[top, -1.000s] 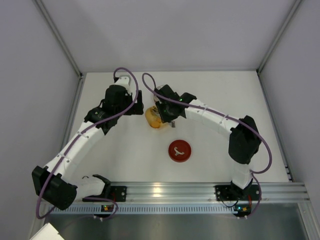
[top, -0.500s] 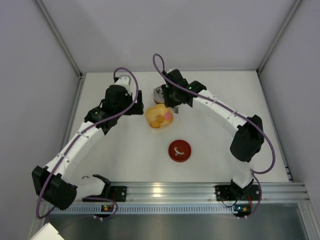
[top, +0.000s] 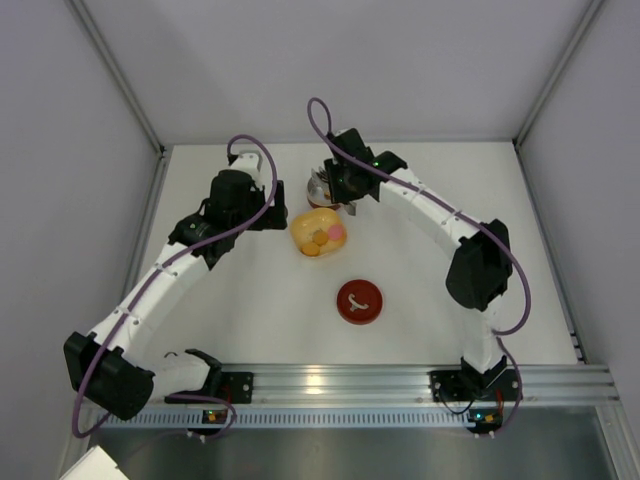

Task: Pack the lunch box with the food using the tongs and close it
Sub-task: Place the fake food in the packing box.

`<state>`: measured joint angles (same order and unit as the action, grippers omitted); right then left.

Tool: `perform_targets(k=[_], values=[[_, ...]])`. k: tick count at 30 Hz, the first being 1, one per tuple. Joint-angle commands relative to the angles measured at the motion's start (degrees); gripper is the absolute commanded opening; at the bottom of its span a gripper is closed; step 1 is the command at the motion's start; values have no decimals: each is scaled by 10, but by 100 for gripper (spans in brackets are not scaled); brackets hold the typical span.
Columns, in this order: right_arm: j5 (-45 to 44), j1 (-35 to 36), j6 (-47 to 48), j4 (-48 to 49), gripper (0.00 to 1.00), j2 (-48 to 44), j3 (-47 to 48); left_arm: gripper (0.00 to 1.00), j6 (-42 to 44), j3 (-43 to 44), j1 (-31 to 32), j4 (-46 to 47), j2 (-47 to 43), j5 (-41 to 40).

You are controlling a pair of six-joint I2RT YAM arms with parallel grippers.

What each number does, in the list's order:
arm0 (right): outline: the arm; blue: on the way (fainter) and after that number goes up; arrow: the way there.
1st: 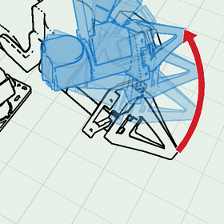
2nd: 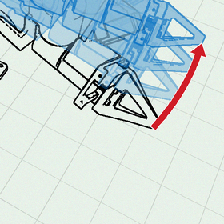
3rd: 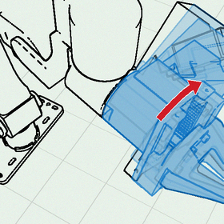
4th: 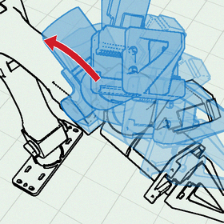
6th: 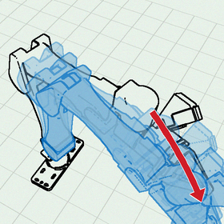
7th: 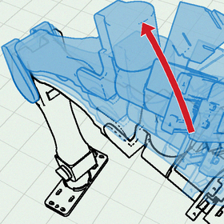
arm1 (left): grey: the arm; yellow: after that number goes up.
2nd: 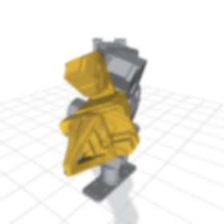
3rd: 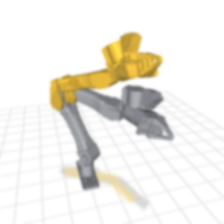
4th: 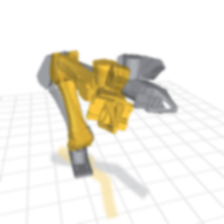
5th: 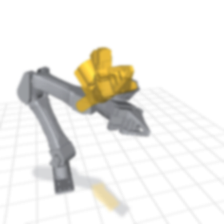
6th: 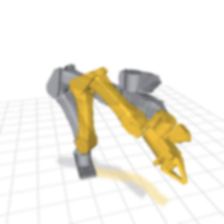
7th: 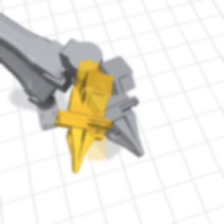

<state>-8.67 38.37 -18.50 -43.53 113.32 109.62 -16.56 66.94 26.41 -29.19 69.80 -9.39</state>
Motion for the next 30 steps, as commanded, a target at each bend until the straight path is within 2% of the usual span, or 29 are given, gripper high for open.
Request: perform_targets(k=[1, 11, 15, 19, 30], values=[[5, -2, 6, -8, 31, 11, 28, 99, -1, -1, 0, 4, 0, 4], [1, -3, 6, -7, 45, 13, 25, 99, -1, -1, 0, 4, 0, 6], [-1, -4, 7, -13, 45, 3, 21, 99, 0, 0, 0, 3, 0, 5], [-1, -4, 7, -11, 44, -44, -12, 99, -1, -1, 0, 4, 0, 6], [44, 13, 9, -5, 42, -174, -167, 99, -1, -1, 0, 4, -3, 8]])
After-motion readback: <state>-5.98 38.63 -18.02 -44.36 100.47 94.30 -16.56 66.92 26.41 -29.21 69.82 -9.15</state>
